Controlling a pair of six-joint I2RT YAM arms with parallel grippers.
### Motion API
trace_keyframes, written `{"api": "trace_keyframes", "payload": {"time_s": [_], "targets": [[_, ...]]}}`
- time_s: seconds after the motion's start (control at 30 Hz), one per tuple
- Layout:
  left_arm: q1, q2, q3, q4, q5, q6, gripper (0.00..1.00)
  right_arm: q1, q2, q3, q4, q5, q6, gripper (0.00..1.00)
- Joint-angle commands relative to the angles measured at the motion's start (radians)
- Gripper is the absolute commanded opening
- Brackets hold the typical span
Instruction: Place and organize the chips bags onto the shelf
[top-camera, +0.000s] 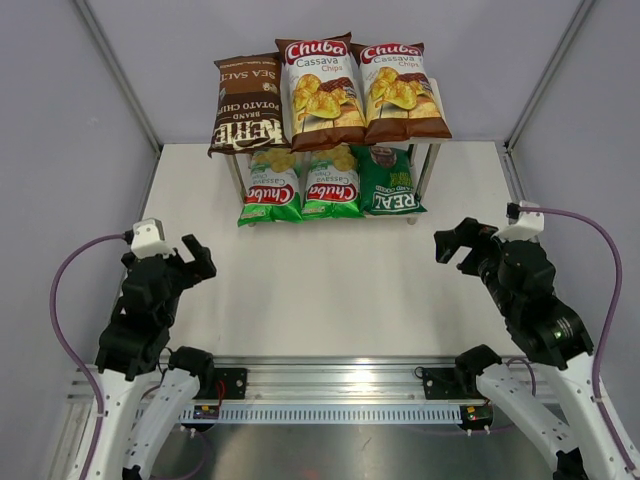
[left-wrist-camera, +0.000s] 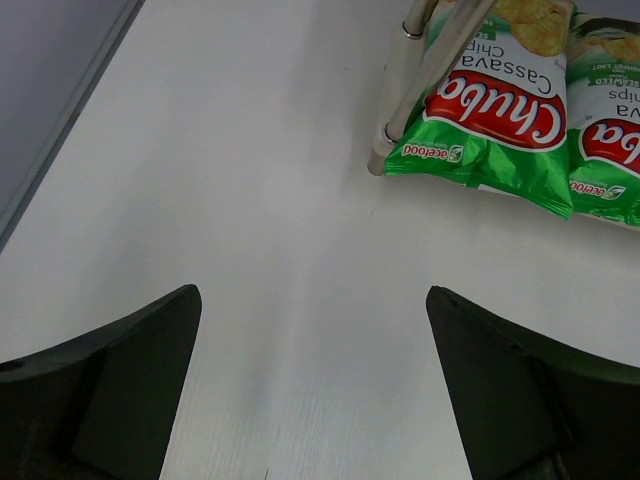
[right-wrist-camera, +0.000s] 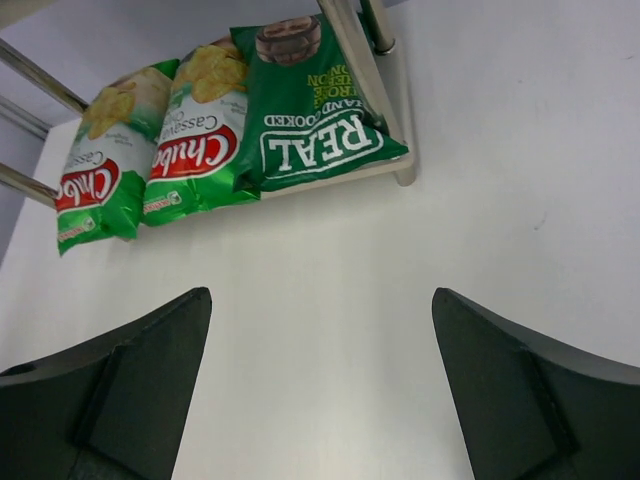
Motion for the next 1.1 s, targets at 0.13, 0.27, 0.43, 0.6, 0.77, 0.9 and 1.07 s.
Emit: {"api": "trace_keyframes", "payload": {"time_s": [0.13,0.27,0.43,0.6,0.77,0.9,1.07], "targets": [[0.005,-0.064,0.028,0.004,0.07,0.096,0.99,0.001,-0.106,0.08,-0.228,0.049,-0.147,0.99],[0.005,-0.126,-0.036,0.056,0.067,0.11,0.99,0.002,-0.172,0.074,-0.226,0.047,-0.194,0.99],[0.005,-0.178,-0.082,0.106,0.148,0.149,0.99,0.001,-0.217,0.084,-0.246,0.081,-0.196,0.99],[0.005,-0.203,-0.105,0.123,0.202,0.158,0.99,0.001,-0.247,0.103,-0.257,0.067,-0.216,0.99],[0.005,-0.224,-0.108,0.115,0.198,0.152,0.99,0.001,-0.254,0.104,-0.255,0.061,-0.218,1.0],[0.005,-0.236,-0.113,0.113,0.187,0.149,0.99,0.001,-0.246,0.104,-0.259,0.065,-0.216,0.99],[0.005,-0.239,-0.114,0.113,0.182,0.147,0.99,0.001,-0.254,0.089,-0.243,0.067,-0.219,0.99]]}}
